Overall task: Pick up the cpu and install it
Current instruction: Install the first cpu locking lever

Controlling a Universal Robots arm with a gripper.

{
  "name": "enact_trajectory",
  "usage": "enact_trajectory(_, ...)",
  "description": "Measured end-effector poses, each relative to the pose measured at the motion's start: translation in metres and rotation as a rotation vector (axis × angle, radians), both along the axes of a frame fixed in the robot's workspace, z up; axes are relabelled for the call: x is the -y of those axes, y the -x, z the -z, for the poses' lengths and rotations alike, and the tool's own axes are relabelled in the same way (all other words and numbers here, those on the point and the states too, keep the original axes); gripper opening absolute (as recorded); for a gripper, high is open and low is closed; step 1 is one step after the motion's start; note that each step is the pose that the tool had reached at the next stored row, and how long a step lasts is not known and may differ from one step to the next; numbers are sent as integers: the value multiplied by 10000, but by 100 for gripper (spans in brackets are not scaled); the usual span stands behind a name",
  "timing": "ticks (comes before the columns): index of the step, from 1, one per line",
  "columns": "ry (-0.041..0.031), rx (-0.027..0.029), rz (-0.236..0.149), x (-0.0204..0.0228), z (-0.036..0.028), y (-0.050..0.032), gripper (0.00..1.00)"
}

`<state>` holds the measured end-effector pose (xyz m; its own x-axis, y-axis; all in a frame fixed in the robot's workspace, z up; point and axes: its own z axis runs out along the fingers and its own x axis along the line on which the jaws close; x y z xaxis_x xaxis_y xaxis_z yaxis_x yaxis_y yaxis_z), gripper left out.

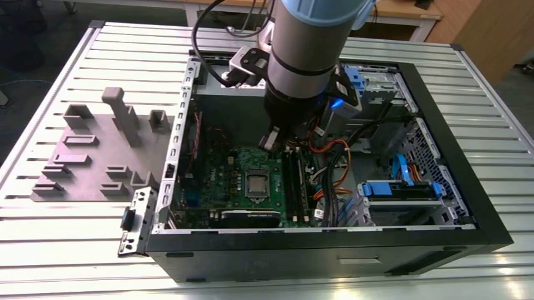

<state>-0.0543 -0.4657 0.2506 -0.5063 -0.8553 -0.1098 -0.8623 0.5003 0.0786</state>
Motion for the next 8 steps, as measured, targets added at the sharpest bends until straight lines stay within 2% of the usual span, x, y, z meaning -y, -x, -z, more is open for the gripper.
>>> enact_trajectory(3,70,0,-1,21,0,0,11)
enact_trajectory(8,108,0,-1,58,0,0,11)
